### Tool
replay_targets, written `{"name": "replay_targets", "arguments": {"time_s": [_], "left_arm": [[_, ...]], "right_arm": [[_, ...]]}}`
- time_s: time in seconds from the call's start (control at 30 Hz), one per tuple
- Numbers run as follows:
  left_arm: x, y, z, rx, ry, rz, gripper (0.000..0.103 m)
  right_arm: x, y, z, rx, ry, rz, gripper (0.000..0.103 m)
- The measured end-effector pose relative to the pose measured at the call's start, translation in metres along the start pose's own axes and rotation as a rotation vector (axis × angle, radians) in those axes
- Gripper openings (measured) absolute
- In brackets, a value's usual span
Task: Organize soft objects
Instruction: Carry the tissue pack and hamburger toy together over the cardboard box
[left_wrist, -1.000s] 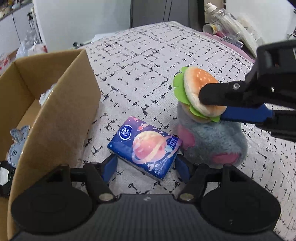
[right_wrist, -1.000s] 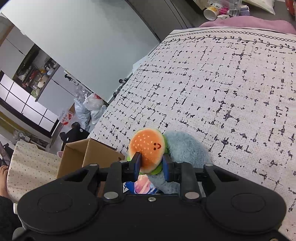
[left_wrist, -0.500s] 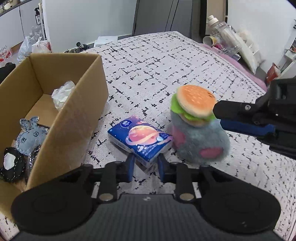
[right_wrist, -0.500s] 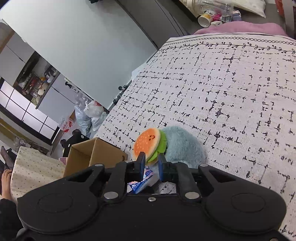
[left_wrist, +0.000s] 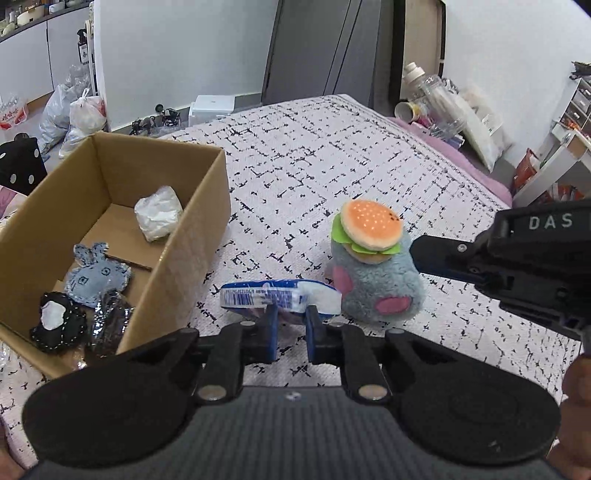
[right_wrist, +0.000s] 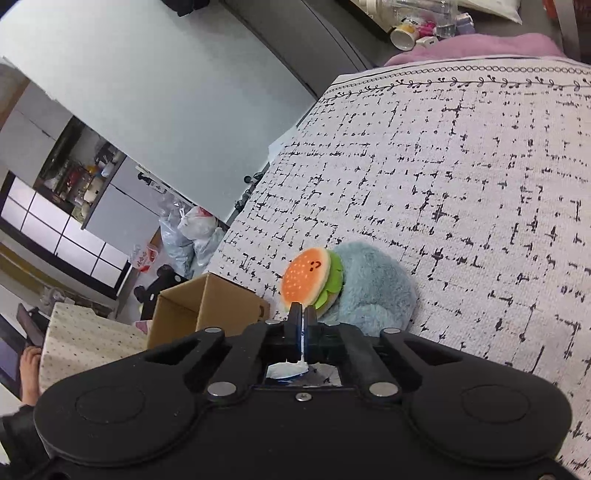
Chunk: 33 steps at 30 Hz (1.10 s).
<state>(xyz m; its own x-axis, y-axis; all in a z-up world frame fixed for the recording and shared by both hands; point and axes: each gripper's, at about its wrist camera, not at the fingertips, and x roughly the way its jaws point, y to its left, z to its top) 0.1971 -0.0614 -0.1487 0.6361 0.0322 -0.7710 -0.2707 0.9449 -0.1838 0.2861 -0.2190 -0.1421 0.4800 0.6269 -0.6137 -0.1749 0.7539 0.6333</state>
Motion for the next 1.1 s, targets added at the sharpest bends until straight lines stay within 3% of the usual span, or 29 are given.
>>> {"name": "replay_targets", "arguments": {"time_s": [0.07, 0.2, 0.3, 0.6, 0.67, 0.7, 1.1], "left_arm": [[-0.002, 0.001, -0.001, -0.005, -0.003, -0.003, 0.013], [-0.003, 0.002, -0.004, -0.014, -0.002, -0.009, 0.013], [-0.003, 0.005, -0.005, -0.028, 0.0, -0.01, 0.013], [0.002, 0.011, -0.003, -0.057, 0.003, -0.004, 0.013], [0.003, 0.012, -0.003, -0.058, -0.001, -0.003, 0.013], [0.003, 0.012, -0.003, -0.058, -0.002, -0.003, 0.013], [-0.015, 0.015, 0.0, -0.057, -0.035, -0.008, 0.013]], "right_arm": [[-0.001, 0.002, 0.001, -0.008, -0.014, 0.004, 0.007], [0.003, 0.002, 0.004, 0.002, -0.024, 0.002, 0.029], [0.014, 0.0, 0.008, 0.005, -0.018, -0.019, 0.03], [0.039, -0.001, 0.013, 0.019, 0.014, -0.025, 0.03], [0.043, -0.003, 0.014, 0.011, 0.015, -0.013, 0.019], [0.045, -0.004, 0.013, 0.007, 0.018, -0.008, 0.009], [0.023, 0.004, 0.011, -0.016, -0.042, 0.045, 0.004]]}}
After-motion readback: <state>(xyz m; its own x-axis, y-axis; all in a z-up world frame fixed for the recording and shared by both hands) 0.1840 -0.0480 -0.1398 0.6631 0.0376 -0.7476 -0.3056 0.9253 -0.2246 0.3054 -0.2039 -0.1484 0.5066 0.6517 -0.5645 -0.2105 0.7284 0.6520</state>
